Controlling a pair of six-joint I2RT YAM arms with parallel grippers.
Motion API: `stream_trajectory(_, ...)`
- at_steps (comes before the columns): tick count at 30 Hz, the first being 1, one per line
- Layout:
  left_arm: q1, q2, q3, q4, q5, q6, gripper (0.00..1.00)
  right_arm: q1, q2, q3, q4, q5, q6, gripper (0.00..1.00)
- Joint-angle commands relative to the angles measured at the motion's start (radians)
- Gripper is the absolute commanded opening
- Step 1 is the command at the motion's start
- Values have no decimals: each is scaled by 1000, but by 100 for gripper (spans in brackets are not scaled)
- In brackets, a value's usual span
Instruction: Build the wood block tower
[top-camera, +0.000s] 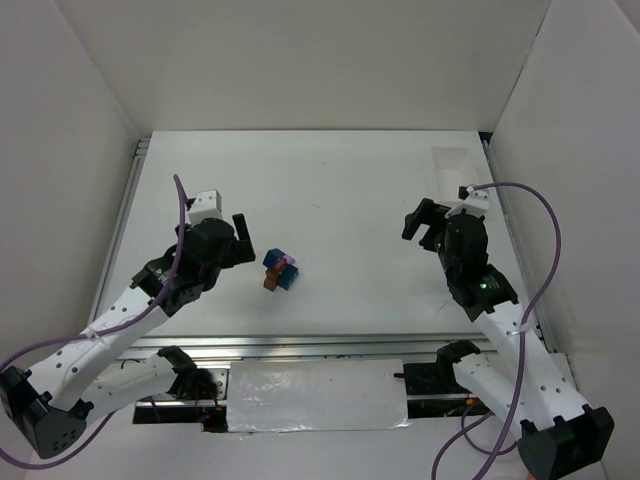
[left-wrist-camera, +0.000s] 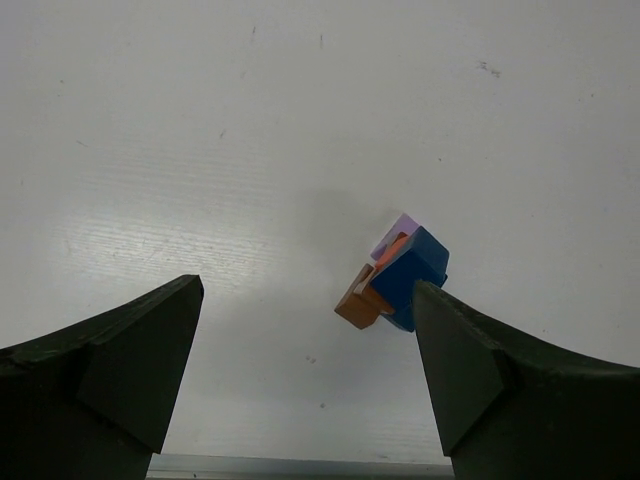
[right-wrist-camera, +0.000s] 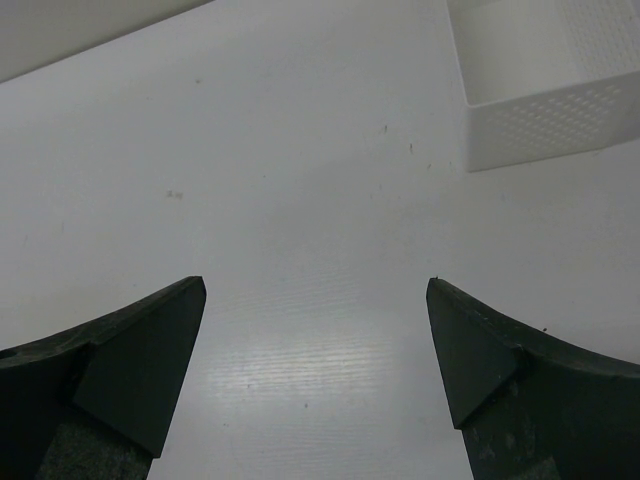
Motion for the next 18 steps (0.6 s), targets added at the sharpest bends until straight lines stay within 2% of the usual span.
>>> stream_trajectory(1,0,-37,-29,68,28,27,99,-5,-25,42,-40,-12,14,100)
stream_trajectory(6,0,-62,-75,131,87,85,99,-8,-20,65,-84,-22,3,100)
stream_trajectory(11,0,-23,-125,280,341,251,99,-7,-14,65,-87,-62,-9,100)
stream_trajectory(18,0,35,-95,265,279,251,99,-8,-25,66,-95,-73,-31,100)
